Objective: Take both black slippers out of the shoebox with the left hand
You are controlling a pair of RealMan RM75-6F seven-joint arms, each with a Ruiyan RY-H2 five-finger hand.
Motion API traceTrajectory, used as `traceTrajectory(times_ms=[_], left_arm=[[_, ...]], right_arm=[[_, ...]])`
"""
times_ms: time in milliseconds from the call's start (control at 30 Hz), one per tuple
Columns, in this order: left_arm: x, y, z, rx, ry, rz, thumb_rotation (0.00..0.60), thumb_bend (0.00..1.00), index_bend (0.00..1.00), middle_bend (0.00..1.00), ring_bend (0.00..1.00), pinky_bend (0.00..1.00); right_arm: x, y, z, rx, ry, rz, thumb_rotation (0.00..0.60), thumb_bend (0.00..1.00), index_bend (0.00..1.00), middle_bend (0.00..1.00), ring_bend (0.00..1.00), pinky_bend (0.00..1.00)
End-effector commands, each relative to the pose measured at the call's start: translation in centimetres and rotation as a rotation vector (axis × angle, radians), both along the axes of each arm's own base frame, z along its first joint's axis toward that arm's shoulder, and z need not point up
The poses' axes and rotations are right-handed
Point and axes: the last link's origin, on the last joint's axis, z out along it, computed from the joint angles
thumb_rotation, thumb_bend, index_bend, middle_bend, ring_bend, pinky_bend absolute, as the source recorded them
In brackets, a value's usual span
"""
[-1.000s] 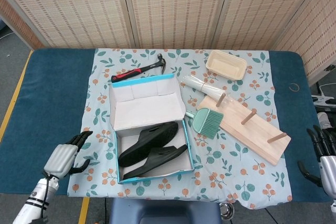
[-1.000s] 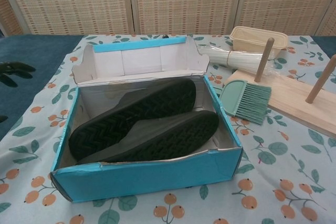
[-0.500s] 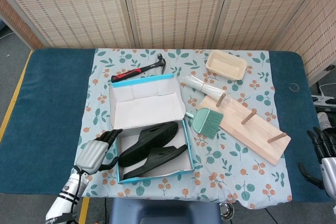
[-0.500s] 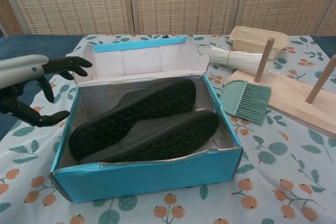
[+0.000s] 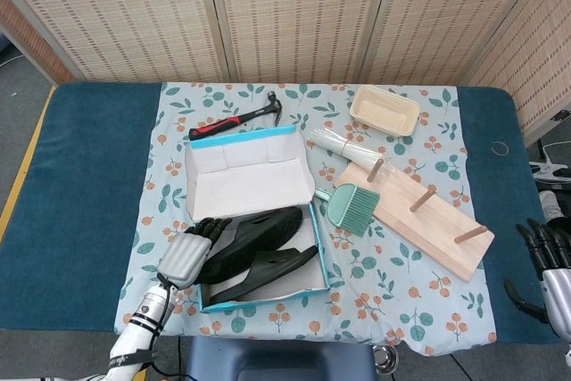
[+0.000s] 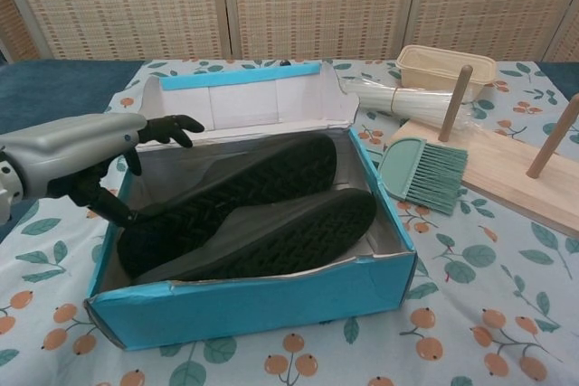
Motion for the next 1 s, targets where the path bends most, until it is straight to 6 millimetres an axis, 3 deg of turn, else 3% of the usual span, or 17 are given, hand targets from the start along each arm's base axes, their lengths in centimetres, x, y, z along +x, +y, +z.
traceTrajectory(times_ms=[33, 633, 833, 1000], left_arm=[[0.1, 0.0, -0.6, -0.014, 0.013, 0.009, 0.600, 0.40, 0.05, 0.14, 0.13, 0.39], [0.9, 0.7, -3.1, -0.015, 0.049, 0.030, 0.600, 0.40, 0.04, 0.23, 0.29, 0.45], [1.0, 0.9, -3.7, -0.024, 0.065, 0.050, 0.600, 0.40, 0.25, 0.34, 0.37, 0.47], [1.0, 1.1, -4.0, 0.020, 0.048, 0.066, 0.600, 0.48, 0.54, 0.57, 0.52, 0.49]], right_arm=[[-0.2, 0.1, 0.3, -0.014, 0.004, -0.014, 0.550, 0.25, 0.00, 0.00, 0.00, 0.00], [-0.4, 0.1, 0.7, -0.023, -0.009, -0.028, 0.550, 0.25, 0.00, 0.00, 0.00, 0.00], [-0.4, 0.1, 0.7, -0.022, -0.009, -0.029, 0.549, 0.25, 0.00, 0.00, 0.00, 0.00], [-0.4, 0.1, 0.6, -0.019, -0.008, -0.033, 0.550, 0.25, 0.00, 0.00, 0.00, 0.00]])
